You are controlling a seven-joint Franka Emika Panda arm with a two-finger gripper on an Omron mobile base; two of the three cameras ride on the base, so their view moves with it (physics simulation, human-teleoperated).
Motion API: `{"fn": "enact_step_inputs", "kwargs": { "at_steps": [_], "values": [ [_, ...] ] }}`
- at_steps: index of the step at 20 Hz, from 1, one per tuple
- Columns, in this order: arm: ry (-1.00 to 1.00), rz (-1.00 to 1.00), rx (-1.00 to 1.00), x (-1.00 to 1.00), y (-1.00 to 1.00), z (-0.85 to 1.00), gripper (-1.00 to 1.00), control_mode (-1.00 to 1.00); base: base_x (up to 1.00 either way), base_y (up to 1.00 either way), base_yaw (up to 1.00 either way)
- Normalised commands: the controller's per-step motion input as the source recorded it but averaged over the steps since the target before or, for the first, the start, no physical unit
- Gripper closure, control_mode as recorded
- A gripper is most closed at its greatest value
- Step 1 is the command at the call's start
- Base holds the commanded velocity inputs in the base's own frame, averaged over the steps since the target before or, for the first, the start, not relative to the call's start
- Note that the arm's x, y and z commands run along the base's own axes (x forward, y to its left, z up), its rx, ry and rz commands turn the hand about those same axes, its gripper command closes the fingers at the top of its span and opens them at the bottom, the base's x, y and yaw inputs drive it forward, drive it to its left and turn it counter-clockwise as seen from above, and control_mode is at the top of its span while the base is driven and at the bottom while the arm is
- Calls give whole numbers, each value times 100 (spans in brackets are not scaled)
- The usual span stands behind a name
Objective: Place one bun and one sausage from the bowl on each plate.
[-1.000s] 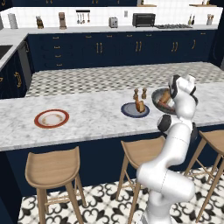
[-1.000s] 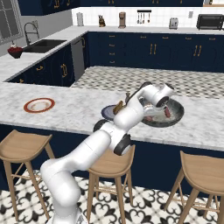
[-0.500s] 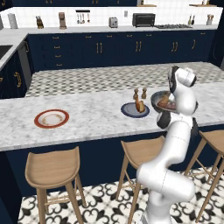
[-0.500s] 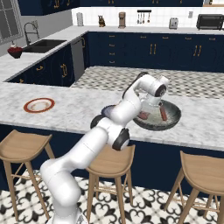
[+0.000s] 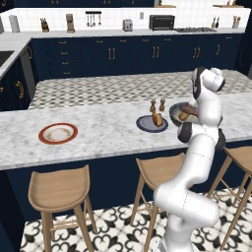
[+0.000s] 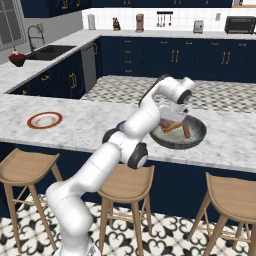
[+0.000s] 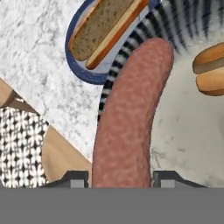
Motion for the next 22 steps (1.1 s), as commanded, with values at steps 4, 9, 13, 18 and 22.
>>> {"fn": "enact_step_inputs", "kwargs": {
  "at_steps": [4, 9, 13, 18, 22],
  "values": [
    [-34, -39, -29, 17, -9, -16, 100, -100, 0, 0, 0],
    [-39, -59, -50, -64, 9, -66, 100, -100, 0, 0, 0],
    [-28, -20, -31, -66, 2, -100, 100, -100, 0, 0, 0],
    [-46, 0, -22, -100, 25, -80, 100, -100, 0, 0, 0],
    [-39, -4, -22, -100, 96, -43, 100, -100, 0, 0, 0]
  ]
}}
